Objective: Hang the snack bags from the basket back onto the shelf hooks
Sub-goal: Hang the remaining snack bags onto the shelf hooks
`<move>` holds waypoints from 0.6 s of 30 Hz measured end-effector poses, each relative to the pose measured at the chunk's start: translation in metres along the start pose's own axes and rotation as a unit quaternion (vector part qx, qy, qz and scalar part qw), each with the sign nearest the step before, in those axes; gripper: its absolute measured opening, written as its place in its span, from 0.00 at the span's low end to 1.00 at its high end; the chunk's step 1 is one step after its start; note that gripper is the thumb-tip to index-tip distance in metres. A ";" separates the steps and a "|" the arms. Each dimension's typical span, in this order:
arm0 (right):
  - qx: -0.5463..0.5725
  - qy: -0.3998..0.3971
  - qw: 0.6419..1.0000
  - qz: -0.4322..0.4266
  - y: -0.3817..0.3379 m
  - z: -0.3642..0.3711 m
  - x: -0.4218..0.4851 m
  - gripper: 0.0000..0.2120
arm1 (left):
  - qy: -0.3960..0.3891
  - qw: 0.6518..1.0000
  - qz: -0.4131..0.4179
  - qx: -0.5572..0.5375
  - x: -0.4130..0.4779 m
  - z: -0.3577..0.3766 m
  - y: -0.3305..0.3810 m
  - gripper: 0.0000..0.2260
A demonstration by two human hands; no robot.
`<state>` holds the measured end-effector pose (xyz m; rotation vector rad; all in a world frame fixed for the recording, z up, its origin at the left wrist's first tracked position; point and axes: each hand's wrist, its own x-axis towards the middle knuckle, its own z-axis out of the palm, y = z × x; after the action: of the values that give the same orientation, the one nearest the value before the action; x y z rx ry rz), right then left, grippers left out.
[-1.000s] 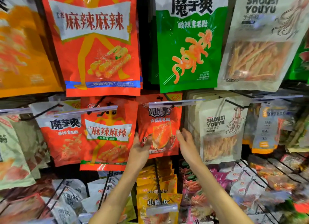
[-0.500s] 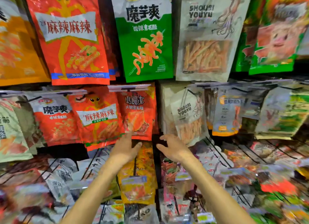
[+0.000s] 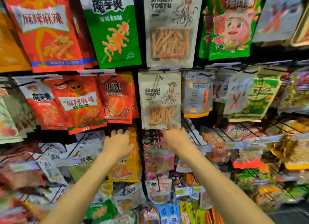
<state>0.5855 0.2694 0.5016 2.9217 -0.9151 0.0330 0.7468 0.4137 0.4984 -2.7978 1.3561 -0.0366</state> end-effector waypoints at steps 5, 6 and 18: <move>-0.030 -0.001 0.999 0.023 0.026 -0.004 -0.007 0.24 | 0.001 1.000 0.014 0.012 0.004 -0.004 0.024 0.28; -0.030 -0.003 0.999 0.029 0.031 -0.005 -0.006 0.24 | 0.003 1.000 0.015 0.011 0.007 -0.005 0.028 0.28; 0.266 0.110 0.952 0.100 0.083 -0.020 0.053 0.25 | 0.101 0.931 0.023 -0.350 0.082 -0.012 0.045 0.38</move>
<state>0.5816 0.1727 0.5299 3.1721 -1.3313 0.7089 0.7620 0.3212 0.5089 -3.4054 1.7698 0.2112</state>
